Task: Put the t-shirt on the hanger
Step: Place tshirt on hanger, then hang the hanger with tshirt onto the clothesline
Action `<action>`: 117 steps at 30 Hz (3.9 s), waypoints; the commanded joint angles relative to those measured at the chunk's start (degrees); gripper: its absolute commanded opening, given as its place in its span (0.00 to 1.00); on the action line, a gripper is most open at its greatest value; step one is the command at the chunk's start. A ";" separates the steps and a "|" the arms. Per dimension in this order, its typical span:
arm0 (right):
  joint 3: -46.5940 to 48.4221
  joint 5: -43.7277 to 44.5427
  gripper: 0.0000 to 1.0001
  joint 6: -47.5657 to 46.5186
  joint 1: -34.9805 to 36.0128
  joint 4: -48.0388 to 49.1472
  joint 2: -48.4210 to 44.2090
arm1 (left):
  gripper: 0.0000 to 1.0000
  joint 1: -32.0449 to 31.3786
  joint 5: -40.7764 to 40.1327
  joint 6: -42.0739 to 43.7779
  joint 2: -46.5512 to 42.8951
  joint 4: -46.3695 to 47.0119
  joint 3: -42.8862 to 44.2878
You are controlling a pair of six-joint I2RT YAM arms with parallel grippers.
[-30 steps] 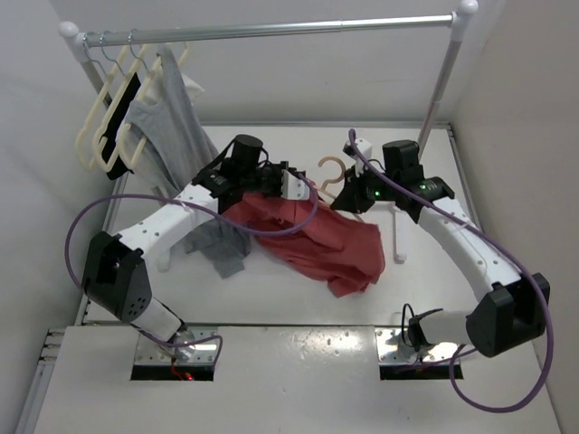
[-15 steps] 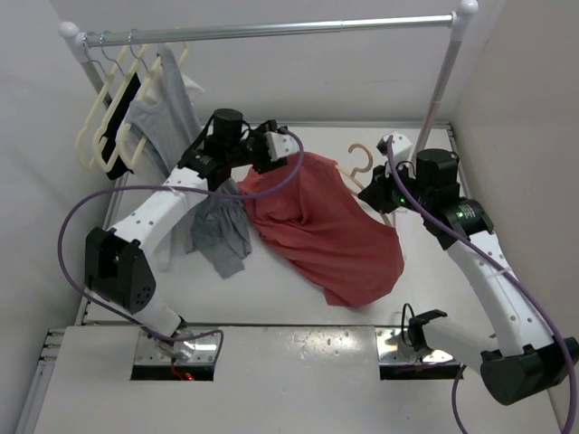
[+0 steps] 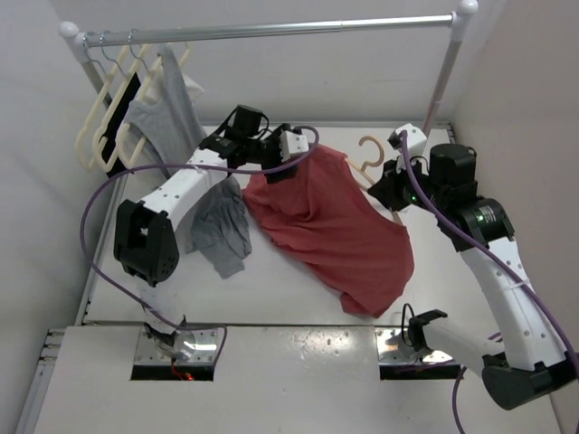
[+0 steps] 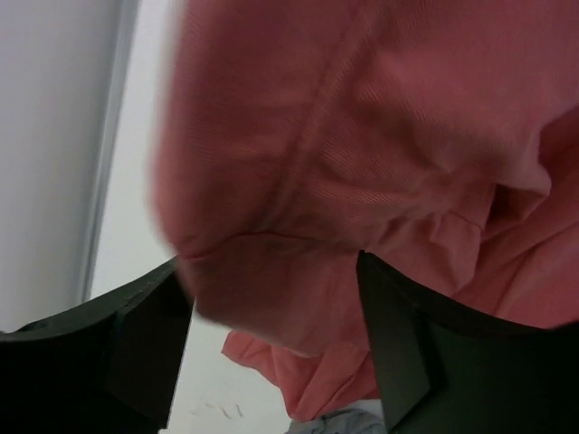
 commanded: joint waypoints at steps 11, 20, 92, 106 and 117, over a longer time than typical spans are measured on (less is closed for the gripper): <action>6.72 8.89 0.00 -1.85 -0.01 -8.37 -2.91 | 0.00 3.41 5.86 -0.30 6.22 -8.78 9.77; 12.70 11.80 0.00 -4.23 -0.01 -13.29 -2.21 | 0.00 5.78 1.99 -10.32 10.09 -2.91 14.61; 45.85 31.14 0.00 -2.73 -1.06 8.68 27.77 | 0.76 -2.47 -6.01 -11.73 -14.25 -9.75 -10.44; 28.18 30.07 0.79 -1.15 -0.54 9.38 8.10 | 0.76 -2.47 -6.01 -11.73 -14.78 -9.22 -12.02; 25.90 28.66 0.94 1.91 -0.54 4.46 0.35 | 0.76 -4.14 -6.53 -12.26 -15.39 -9.22 -12.71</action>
